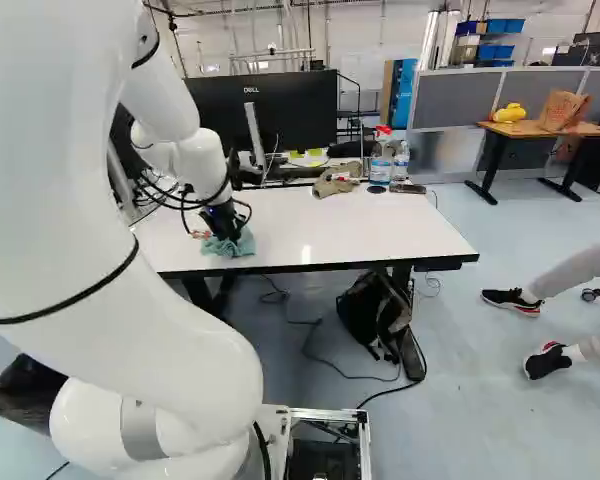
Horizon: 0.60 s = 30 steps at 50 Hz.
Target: Clean the table with the green towel
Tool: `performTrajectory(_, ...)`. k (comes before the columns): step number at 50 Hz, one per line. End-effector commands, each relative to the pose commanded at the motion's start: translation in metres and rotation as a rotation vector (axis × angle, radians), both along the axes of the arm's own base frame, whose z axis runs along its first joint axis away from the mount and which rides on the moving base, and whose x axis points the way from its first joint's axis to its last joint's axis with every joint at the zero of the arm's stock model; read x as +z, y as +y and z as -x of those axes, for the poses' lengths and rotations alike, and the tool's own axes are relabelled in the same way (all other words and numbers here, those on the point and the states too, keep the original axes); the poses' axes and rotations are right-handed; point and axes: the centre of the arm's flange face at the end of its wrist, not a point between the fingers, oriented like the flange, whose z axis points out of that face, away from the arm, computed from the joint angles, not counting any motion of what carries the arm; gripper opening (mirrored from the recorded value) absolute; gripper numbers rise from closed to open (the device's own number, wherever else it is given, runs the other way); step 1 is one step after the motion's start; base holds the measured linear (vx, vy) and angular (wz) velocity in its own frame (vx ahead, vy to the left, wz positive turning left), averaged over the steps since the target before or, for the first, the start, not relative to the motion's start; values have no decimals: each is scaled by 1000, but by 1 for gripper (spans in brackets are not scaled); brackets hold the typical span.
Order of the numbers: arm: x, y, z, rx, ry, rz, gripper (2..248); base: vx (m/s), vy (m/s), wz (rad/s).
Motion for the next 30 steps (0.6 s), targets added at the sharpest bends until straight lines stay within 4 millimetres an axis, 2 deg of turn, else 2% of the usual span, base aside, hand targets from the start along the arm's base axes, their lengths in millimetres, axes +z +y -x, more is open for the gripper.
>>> performTrajectory(30, 1, -43, -44, -110, -6, -1, 41, 0, 0, 0)
